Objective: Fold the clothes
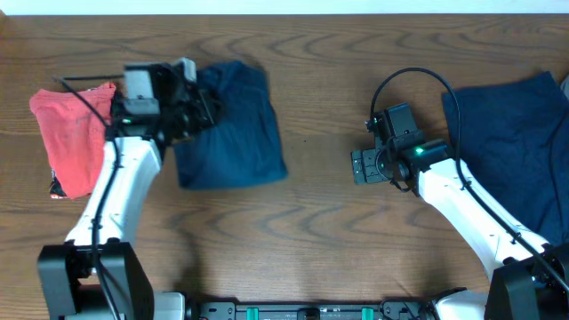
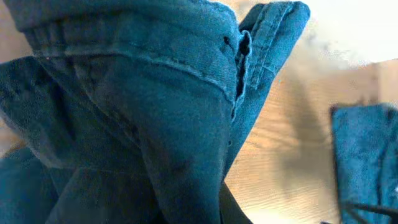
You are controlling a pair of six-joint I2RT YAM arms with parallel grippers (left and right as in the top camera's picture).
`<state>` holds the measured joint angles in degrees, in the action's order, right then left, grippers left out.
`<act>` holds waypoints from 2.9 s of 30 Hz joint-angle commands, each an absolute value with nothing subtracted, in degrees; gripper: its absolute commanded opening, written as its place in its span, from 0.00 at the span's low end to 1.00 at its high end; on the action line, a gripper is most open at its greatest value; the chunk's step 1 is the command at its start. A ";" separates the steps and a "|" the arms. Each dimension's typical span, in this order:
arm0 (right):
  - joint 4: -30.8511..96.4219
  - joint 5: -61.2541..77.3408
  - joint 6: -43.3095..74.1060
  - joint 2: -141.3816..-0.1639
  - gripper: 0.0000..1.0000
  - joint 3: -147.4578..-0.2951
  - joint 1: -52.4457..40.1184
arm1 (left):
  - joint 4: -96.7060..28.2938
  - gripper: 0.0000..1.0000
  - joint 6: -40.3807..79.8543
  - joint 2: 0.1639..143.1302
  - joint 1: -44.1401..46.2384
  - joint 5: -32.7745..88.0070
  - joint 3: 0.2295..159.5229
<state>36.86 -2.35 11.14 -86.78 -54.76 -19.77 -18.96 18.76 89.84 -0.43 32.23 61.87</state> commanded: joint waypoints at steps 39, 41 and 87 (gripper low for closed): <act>38.33 -3.20 11.94 -86.50 0.93 -55.55 -19.40 | -24.53 0.98 33.19 92.60 -3.03 10.96 45.21; 38.44 -3.20 11.94 -86.50 0.93 -55.55 -19.40 | -22.68 0.99 33.32 93.89 -3.03 11.09 43.99; 39.46 -4.14 11.94 -86.50 0.94 -55.55 -19.33 | -12.34 0.70 8.23 87.70 -28.73 -8.40 64.84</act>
